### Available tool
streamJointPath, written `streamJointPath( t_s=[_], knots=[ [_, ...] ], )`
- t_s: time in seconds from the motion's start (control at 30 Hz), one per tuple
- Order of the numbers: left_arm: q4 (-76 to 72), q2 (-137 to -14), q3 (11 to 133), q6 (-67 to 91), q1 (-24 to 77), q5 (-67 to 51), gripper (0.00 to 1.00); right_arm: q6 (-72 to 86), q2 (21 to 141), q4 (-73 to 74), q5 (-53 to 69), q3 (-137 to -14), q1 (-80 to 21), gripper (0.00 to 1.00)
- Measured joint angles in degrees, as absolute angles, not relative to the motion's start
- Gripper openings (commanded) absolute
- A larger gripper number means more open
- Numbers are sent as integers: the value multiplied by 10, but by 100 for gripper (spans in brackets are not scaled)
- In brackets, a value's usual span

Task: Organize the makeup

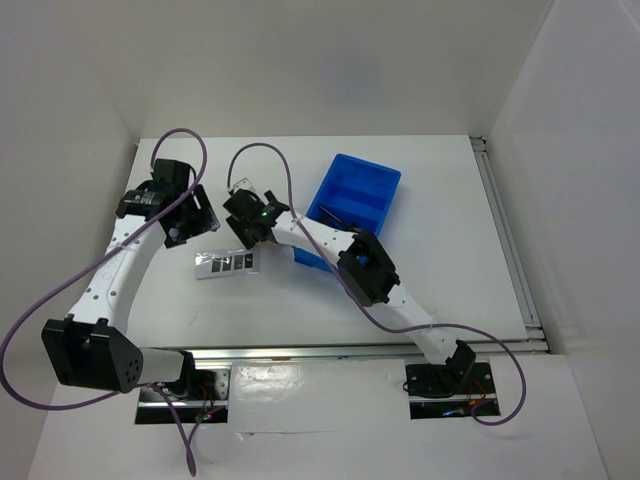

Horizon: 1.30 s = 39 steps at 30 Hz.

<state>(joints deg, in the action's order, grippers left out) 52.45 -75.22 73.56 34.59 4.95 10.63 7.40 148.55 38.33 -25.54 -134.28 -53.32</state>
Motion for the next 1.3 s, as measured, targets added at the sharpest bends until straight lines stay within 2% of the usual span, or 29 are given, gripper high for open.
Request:
streamJointPath(
  t_s=[0.5,0.9,1.27,1.3],
  knots=[
    [524,-743,727,344,50,106,85,107,1474,386,-302,-1320,-537,100],
    [524,-740,722,344,50,107,85,49,1451,377,-175,-1298,-486,100],
    [524,-740,719,344,50,107,85,9,1451,378,-114,-1299,-463,95],
    [524,-740,719,344,50,107,85,7,1451,378,-110,-1301,-464,92]
  ],
)
